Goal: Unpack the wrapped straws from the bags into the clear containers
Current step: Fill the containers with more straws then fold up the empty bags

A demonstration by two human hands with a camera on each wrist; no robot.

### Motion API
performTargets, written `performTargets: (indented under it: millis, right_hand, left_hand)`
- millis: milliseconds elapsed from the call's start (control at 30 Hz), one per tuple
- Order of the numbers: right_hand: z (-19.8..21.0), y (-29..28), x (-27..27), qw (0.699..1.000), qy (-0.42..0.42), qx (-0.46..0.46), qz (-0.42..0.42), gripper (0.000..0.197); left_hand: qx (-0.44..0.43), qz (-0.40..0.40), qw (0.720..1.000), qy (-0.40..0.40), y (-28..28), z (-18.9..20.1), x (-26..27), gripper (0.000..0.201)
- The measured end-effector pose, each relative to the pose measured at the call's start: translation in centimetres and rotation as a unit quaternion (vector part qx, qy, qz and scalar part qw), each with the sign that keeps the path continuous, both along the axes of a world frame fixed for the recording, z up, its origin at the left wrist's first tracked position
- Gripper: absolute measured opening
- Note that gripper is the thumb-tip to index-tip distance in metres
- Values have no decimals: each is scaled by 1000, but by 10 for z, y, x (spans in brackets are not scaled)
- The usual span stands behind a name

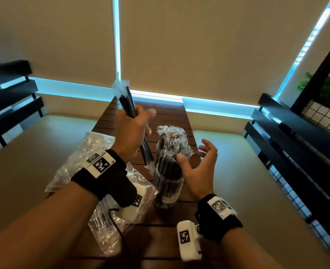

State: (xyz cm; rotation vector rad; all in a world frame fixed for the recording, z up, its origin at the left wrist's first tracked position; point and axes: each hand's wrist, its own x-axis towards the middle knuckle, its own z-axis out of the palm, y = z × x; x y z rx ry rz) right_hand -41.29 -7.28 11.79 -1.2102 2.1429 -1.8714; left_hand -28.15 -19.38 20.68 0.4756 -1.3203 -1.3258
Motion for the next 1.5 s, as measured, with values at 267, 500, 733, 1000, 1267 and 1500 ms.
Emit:
performTargets:
  millis: [267,500,733,1000,1267,1500]
  right_hand:
    - [-46,-25,1,985,-60,153,55,81]
    - [-46,-26,0,988,-41,135,61,62]
    - [-47,-27,-5,985,-39,142,86,56]
    - [-55,-26,-8,986,-38,135,88,53]
    - [-53,-25,-4,988,-34,128,83,55]
    - [-55,-27,-8,987,-42,129,86,49]
  left_hand:
    - [62,8,998,-13,-14,-19,-37,45]
    - [79,8,995,-53,-16,-52,-49,41]
    - [-15,-6,986,-166,-7,-88,-58,50]
    - [-204,59,926,-313,-1,-80,-41,55]
    - [-427,73,820,-375,-16,-23,-45,36]
    - [-392,7,808,-440,-6,-95,-37,51]
